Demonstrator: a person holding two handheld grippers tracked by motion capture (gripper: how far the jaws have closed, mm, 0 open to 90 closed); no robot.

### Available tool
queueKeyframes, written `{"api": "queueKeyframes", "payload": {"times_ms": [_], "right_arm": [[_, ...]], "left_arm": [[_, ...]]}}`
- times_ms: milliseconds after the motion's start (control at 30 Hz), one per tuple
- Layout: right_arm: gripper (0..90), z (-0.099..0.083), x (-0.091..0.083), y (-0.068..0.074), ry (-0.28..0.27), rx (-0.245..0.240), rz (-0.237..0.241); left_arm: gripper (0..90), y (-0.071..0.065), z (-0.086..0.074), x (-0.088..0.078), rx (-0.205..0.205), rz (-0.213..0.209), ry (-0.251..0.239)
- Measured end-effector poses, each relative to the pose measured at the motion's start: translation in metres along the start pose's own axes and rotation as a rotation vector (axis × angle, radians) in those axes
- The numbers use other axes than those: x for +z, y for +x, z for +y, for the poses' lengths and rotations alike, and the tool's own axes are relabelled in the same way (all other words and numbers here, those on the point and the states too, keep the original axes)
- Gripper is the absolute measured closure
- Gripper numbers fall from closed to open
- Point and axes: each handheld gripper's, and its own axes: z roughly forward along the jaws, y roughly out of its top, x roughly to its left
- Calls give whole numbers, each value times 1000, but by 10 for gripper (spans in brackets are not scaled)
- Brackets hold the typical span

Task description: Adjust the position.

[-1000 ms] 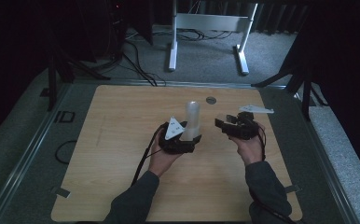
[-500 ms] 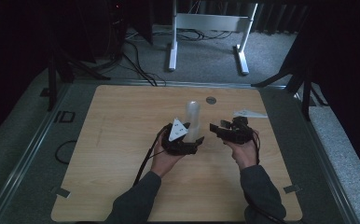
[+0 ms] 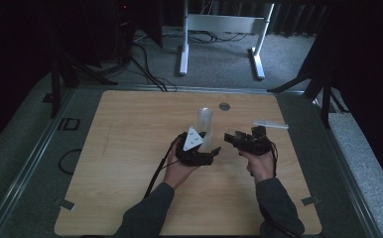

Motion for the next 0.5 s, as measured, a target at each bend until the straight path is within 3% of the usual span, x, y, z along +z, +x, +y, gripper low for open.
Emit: {"api": "queueKeyframes", "payload": {"times_ms": [500], "right_arm": [[411, -4, 1, -6, -17, 85, 77]], "left_arm": [[248, -2, -2, 5, -11, -11, -1]]}}
